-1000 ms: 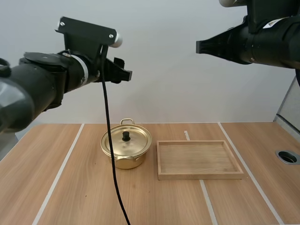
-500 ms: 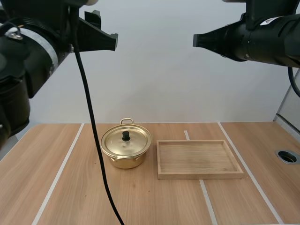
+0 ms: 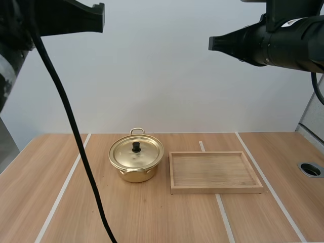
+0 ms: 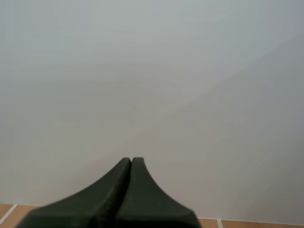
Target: Open the pot, put the pineapple inside, and close it
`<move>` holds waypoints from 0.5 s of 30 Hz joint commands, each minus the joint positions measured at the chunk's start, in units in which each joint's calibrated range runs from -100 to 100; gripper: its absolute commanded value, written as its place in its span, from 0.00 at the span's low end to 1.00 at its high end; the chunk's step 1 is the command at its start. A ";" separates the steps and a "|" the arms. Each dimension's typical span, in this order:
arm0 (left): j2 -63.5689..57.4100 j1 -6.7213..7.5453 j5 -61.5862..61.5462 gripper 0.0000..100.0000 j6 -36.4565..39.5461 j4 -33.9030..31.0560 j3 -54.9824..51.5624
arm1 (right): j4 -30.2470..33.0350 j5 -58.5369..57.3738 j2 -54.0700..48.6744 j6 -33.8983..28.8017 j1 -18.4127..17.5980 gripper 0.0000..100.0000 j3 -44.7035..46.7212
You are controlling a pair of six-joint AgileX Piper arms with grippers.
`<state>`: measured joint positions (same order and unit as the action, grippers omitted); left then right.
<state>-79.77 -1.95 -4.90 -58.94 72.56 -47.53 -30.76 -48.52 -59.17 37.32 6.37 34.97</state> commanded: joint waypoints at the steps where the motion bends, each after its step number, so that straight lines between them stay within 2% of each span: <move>1: -1.25 0.11 1.33 0.00 0.15 0.42 -0.07 | -0.22 1.04 -0.38 0.38 0.27 0.00 0.12; 5: -4.01 0.11 4.13 0.00 -0.16 0.06 -1.28 | -0.22 1.04 -0.38 0.38 0.27 0.00 0.12; 8: -5.99 0.11 4.13 0.00 -0.16 -3.28 -3.95 | -0.22 1.04 -0.38 0.38 0.27 0.00 0.12; 11: -8.08 0.18 3.93 0.00 1.10 -3.90 -7.52 | -0.22 1.04 -0.38 0.38 0.27 0.00 0.12; 13: -8.81 0.18 3.93 0.00 6.67 -8.40 -10.90 | -0.22 1.04 -0.38 0.38 0.27 0.00 0.12; 15: -8.94 0.18 3.93 0.00 18.02 -19.22 -14.50 | -0.22 1.04 -0.38 0.38 0.27 0.00 0.12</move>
<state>-88.38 -1.95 -1.44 -51.10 61.92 -58.80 -30.76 -48.52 -59.17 37.32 6.37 34.97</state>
